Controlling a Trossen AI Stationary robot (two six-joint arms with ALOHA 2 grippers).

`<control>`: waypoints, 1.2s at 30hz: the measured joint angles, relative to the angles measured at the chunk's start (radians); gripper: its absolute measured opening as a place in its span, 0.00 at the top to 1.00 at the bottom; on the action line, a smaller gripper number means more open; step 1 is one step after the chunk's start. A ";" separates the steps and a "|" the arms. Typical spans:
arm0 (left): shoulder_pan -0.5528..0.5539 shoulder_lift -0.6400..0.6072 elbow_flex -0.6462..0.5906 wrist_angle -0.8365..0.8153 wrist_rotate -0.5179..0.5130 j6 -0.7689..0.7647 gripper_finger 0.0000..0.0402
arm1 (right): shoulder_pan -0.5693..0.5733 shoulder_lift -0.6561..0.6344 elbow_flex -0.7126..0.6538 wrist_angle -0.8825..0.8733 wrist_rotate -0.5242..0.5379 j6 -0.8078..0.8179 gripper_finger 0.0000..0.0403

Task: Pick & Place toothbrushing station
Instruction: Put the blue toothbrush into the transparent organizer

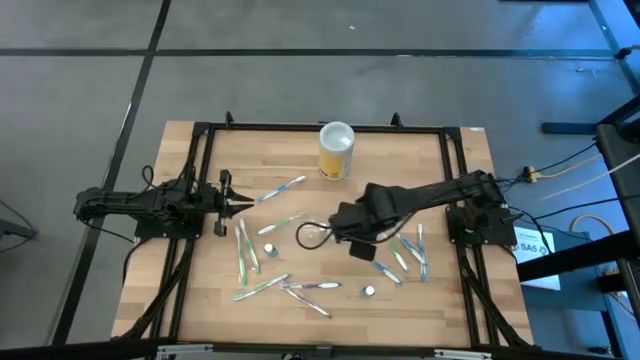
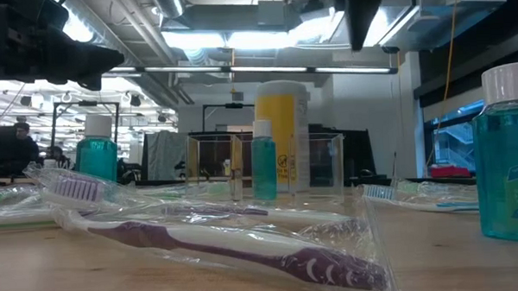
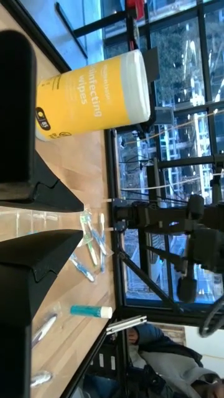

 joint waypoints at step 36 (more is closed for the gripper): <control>0.000 0.000 0.000 -0.001 -0.133 -0.056 0.87 | 0.120 -0.695 -0.925 0.271 0.102 0.488 0.40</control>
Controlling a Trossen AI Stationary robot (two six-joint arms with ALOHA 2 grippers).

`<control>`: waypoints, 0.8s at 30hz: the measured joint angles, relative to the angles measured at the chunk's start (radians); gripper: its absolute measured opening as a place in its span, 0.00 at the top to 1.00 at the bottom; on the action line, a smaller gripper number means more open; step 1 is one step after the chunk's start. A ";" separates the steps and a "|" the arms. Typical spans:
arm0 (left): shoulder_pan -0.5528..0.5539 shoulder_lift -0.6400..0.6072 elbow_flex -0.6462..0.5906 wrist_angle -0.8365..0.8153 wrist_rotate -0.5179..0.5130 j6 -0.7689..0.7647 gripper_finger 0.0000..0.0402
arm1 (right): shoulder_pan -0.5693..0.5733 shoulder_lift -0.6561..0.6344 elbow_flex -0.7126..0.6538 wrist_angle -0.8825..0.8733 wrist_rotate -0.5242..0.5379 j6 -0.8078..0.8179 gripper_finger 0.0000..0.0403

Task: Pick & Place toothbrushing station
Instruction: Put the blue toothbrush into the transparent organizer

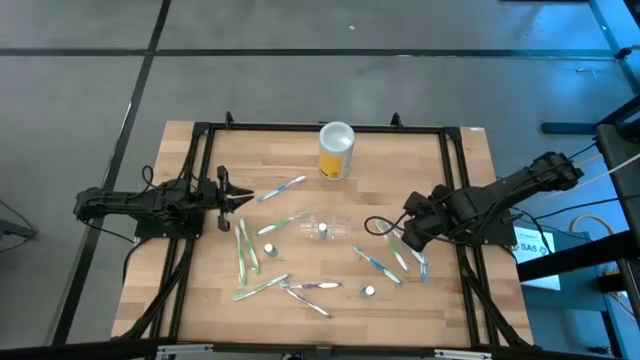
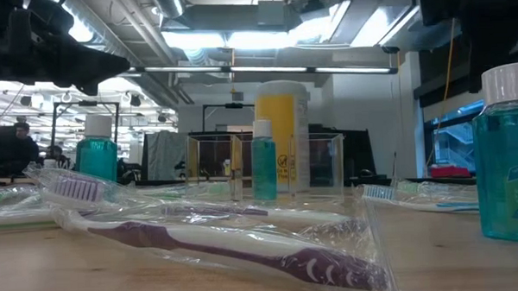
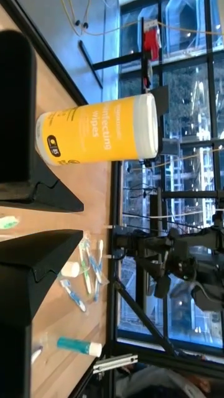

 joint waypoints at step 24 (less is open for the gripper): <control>0.000 0.000 0.000 0.000 0.022 -0.015 0.87 | -0.038 0.001 -0.240 0.348 -0.154 -0.014 0.51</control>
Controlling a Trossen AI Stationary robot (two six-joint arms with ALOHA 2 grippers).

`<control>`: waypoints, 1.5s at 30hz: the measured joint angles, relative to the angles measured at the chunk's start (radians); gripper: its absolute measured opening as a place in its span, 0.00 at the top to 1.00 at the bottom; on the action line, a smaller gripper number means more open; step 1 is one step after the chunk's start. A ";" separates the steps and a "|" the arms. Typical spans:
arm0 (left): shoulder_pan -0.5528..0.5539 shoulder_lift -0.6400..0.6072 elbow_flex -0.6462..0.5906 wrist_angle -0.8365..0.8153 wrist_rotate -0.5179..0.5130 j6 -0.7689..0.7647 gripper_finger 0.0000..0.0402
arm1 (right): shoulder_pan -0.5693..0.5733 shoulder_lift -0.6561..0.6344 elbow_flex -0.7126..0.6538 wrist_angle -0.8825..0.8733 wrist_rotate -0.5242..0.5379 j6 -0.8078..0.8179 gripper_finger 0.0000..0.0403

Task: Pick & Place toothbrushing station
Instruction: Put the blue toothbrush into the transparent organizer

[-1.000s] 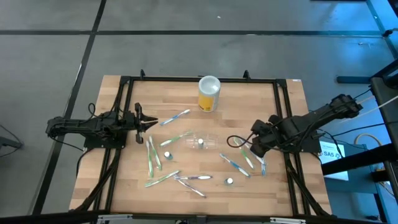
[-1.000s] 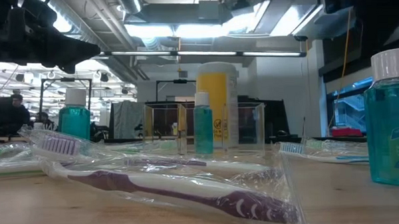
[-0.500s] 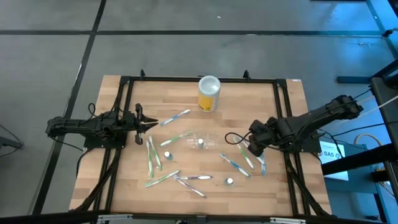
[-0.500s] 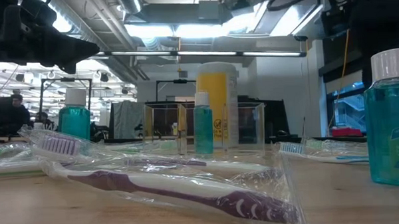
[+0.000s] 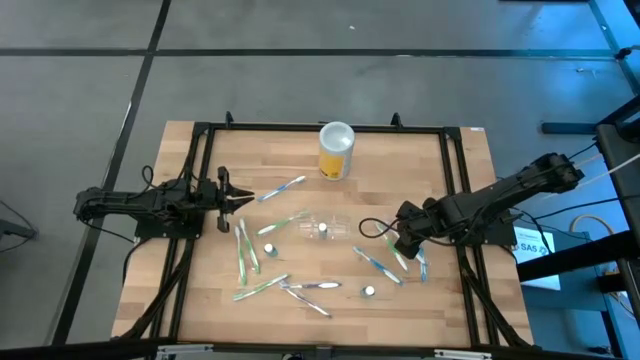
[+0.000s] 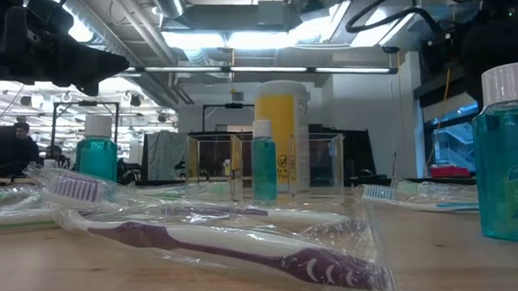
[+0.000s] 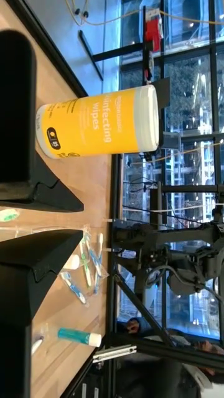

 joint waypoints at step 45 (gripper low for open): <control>0.000 0.000 0.000 -0.010 0.026 -0.037 0.87 | -0.101 0.278 -0.092 0.207 -0.161 -0.090 0.61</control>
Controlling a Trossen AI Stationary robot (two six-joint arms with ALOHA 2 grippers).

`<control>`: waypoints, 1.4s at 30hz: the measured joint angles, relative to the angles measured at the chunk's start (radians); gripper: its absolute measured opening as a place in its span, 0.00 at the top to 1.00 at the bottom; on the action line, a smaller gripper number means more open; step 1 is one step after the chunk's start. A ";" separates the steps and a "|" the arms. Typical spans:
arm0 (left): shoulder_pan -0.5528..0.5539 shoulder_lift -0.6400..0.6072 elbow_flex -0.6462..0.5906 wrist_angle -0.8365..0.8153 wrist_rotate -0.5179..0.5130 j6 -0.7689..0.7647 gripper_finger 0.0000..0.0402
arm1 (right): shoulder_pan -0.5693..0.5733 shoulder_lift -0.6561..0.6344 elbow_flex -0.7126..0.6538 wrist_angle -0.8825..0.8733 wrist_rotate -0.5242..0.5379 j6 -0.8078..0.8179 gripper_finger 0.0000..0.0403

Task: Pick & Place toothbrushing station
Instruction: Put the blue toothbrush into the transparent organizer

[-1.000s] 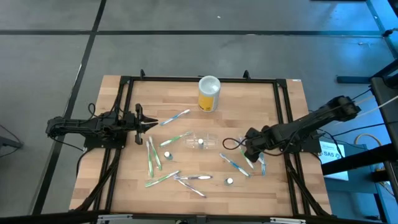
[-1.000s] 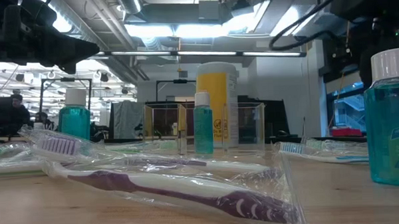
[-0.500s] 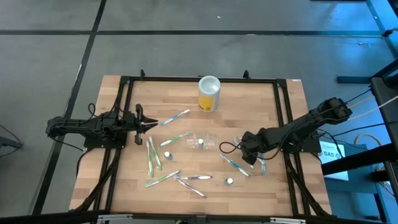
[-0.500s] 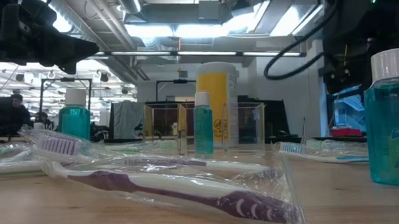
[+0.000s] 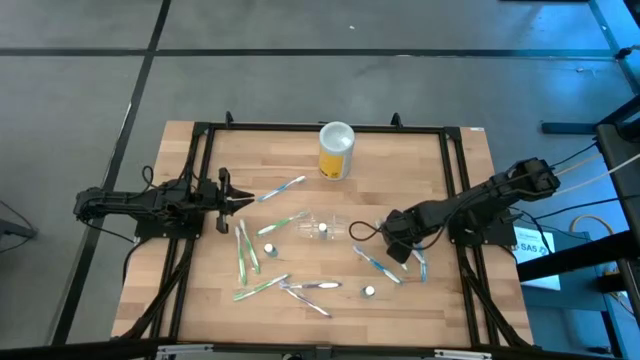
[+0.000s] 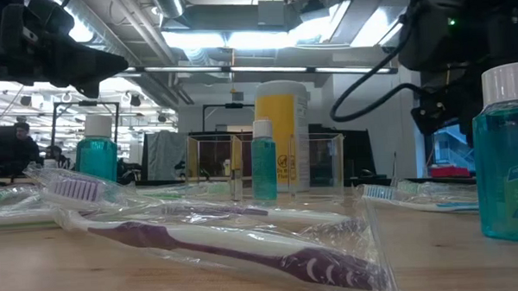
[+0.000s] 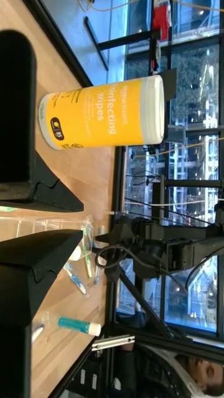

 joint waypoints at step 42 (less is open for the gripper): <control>0.000 0.001 0.000 0.139 0.037 -0.120 0.75 | 0.131 0.008 0.520 -0.368 0.433 -0.076 0.97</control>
